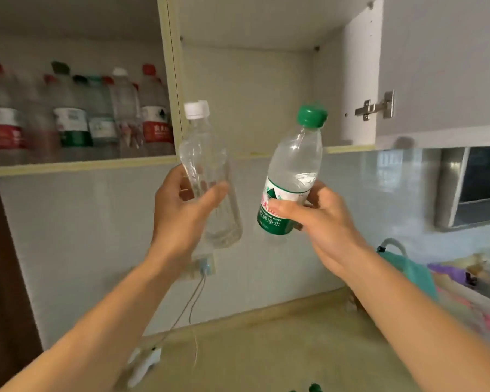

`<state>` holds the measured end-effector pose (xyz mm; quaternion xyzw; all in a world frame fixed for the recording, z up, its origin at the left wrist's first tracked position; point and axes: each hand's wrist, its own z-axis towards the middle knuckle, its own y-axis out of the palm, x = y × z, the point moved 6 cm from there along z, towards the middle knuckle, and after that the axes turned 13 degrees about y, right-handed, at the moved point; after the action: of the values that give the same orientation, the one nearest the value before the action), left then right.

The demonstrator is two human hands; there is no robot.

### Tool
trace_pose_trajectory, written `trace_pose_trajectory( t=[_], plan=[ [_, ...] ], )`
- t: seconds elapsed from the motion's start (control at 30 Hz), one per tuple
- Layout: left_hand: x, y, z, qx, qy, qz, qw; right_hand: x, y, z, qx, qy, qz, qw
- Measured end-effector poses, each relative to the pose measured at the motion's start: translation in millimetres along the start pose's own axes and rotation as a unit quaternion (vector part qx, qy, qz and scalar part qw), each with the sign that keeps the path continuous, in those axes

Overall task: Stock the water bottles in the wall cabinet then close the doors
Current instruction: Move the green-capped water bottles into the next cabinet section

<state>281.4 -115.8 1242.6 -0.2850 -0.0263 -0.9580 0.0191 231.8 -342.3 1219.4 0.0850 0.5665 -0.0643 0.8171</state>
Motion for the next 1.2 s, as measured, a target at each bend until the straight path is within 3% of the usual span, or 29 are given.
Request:
trace_pose_trajectory(
  t=[0.13,0.23,0.33,0.67,0.83,0.97,1.2],
  plan=[
    [41.3,21.0,45.7,0.029,0.009,-0.104,0.994,-62.3,-14.2,18.3,0.005,-0.03,0.045,0.999],
    [56.3,35.8,73.4,0.034,0.005,-0.118,0.992,-87.4,-24.1,41.6,0.04,-0.024,0.061,0.997],
    [61.5,45.1,99.1,0.049,0.01,-0.093,0.994,-101.4,-32.5,70.2,0.077,-0.026,0.051,0.995],
    [22.9,91.2,172.3,0.076,0.038,-0.004,0.996,-107.1,-33.7,185.2,0.044,-0.038,-0.01,0.998],
    [-21.8,101.2,189.9,0.052,0.009,0.03,0.998,-104.2,-25.9,225.7,0.005,-0.057,-0.053,0.997],
    [-48.0,109.3,212.8,-0.015,-0.02,0.056,0.998,-91.8,-19.8,255.8,-0.016,-0.043,-0.1,0.994],
    [-73.8,122.0,235.4,-0.044,-0.013,0.157,0.987,-77.7,-11.2,298.3,-0.046,-0.02,-0.129,0.99]
  ],
)
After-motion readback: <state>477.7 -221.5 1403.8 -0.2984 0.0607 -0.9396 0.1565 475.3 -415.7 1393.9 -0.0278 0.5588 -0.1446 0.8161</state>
